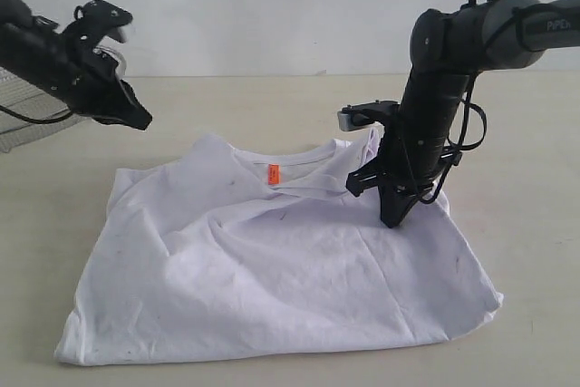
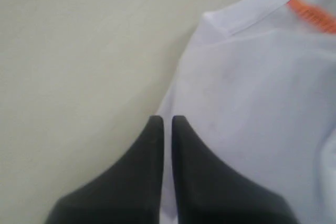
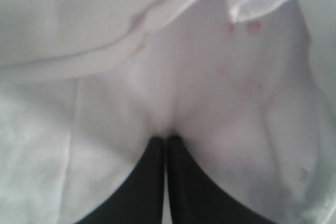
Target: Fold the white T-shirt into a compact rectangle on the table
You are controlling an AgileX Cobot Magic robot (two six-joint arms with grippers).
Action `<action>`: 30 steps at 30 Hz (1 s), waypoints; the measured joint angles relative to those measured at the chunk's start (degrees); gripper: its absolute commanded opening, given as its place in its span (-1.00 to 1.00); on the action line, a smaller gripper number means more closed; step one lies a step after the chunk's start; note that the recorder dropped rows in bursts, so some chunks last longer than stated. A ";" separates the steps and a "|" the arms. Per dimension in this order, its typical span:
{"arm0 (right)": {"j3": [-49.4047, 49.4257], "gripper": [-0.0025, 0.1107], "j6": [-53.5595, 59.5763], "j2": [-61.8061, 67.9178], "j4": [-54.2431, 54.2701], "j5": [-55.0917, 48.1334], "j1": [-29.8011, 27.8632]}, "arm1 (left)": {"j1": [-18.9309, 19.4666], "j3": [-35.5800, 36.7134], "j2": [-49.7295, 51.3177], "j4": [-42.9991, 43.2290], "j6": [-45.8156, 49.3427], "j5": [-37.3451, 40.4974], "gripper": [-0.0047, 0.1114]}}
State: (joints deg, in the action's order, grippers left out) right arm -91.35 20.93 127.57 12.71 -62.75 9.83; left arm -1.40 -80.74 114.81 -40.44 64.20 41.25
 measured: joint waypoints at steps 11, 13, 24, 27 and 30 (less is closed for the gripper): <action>0.00 -0.96 0.00 0.00 0.00 0.00 0.00 | 1.43 -6.91 8.65 -20.75 8.72 4.42 -0.60; 0.00 -0.96 0.00 0.00 0.00 0.00 0.00 | 0.30 -7.04 8.93 -19.71 8.04 5.62 -0.36; 0.00 -0.96 0.00 0.00 0.00 0.00 0.00 | -2.31 -7.15 9.90 -15.25 4.89 9.17 0.07; 0.00 -0.96 0.00 0.00 0.00 0.00 0.00 | -2.31 -7.15 11.43 -14.74 4.75 8.85 0.07; 0.00 -0.96 0.00 0.00 0.00 -0.12 0.00 | -2.31 -7.15 13.01 -14.61 4.42 8.70 0.07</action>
State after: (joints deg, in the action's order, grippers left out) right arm -91.35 20.93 127.57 12.71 -62.88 9.83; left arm -3.70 -87.89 127.83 -55.06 68.61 49.95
